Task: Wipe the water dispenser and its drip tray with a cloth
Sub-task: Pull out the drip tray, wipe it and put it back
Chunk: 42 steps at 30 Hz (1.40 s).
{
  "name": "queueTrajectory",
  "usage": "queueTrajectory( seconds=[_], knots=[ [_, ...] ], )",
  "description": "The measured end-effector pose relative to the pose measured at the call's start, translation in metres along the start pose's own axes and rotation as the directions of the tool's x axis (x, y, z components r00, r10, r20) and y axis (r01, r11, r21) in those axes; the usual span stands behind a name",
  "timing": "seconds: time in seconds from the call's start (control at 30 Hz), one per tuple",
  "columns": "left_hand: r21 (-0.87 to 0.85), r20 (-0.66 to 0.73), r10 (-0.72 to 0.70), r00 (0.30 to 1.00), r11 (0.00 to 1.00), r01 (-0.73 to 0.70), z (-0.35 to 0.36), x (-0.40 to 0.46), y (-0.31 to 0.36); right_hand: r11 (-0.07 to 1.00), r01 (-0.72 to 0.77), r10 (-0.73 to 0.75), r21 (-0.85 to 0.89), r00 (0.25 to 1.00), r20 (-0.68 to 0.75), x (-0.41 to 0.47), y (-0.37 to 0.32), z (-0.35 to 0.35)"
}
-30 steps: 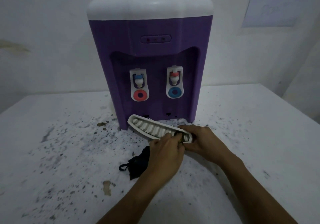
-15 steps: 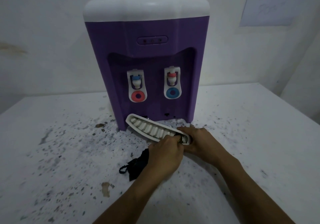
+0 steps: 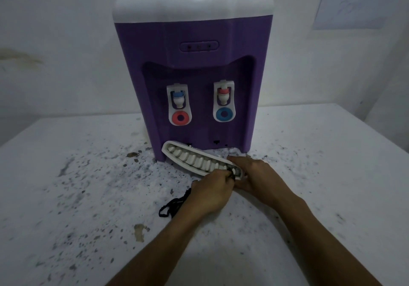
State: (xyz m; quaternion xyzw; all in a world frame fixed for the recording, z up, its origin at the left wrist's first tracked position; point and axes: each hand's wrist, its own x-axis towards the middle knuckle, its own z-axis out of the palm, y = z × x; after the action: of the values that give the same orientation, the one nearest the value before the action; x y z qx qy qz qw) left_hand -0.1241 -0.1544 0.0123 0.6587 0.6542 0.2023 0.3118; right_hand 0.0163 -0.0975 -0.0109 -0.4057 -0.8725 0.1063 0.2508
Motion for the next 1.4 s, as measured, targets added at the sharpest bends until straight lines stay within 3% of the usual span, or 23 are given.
queueTrajectory(
  seconds=[0.23, 0.37, 0.43, 0.63, 0.77, 1.03, 1.2, 1.4],
  knots=[
    [0.247, -0.047, 0.099, 0.994, 0.965, -0.085, -0.008, -0.003, -0.004, 0.999, 0.024, -0.025, 0.037, 1.0, 0.017, -0.001, 0.003, 0.001],
    [0.478, -0.127, 0.192, 0.973, 0.872, -0.11, -0.001, -0.008, 0.0, 0.998, 0.022, -0.025, 0.06, 0.998, 0.061, -0.002, 0.006, -0.008],
    [0.509, -0.15, 0.212, 0.966, 0.854, -0.109, -0.002, -0.009, -0.001, 0.997, 0.021, -0.026, 0.069, 0.997, 0.072, -0.003, 0.004, -0.011],
    [0.46, -0.217, 0.31, 0.926, 0.869, -0.183, -0.019, -0.016, -0.013, 0.995, 0.017, -0.024, 0.103, 0.998, 0.06, -0.003, 0.009, -0.008],
    [0.412, -0.313, 0.298, 0.902, 0.898, -0.153, -0.021, -0.011, -0.015, 0.993, 0.007, -0.014, 0.118, 0.998, 0.058, -0.004, 0.012, -0.006],
    [0.328, -0.335, 0.277, 0.901, 0.93, -0.164, -0.018, -0.01, -0.016, 0.98, -0.038, 0.029, 0.197, 0.998, 0.047, -0.005, 0.015, -0.004],
    [0.214, -0.247, 0.344, 0.906, 0.931, -0.296, -0.007, -0.012, -0.008, 0.964, -0.007, 0.016, 0.267, 0.999, -0.031, -0.004, 0.015, -0.006],
    [0.117, -0.179, 0.302, 0.936, 0.951, -0.285, 0.009, -0.008, 0.0, 0.955, 0.037, -0.018, 0.295, 0.998, -0.066, -0.003, 0.016, -0.005]
  ],
)
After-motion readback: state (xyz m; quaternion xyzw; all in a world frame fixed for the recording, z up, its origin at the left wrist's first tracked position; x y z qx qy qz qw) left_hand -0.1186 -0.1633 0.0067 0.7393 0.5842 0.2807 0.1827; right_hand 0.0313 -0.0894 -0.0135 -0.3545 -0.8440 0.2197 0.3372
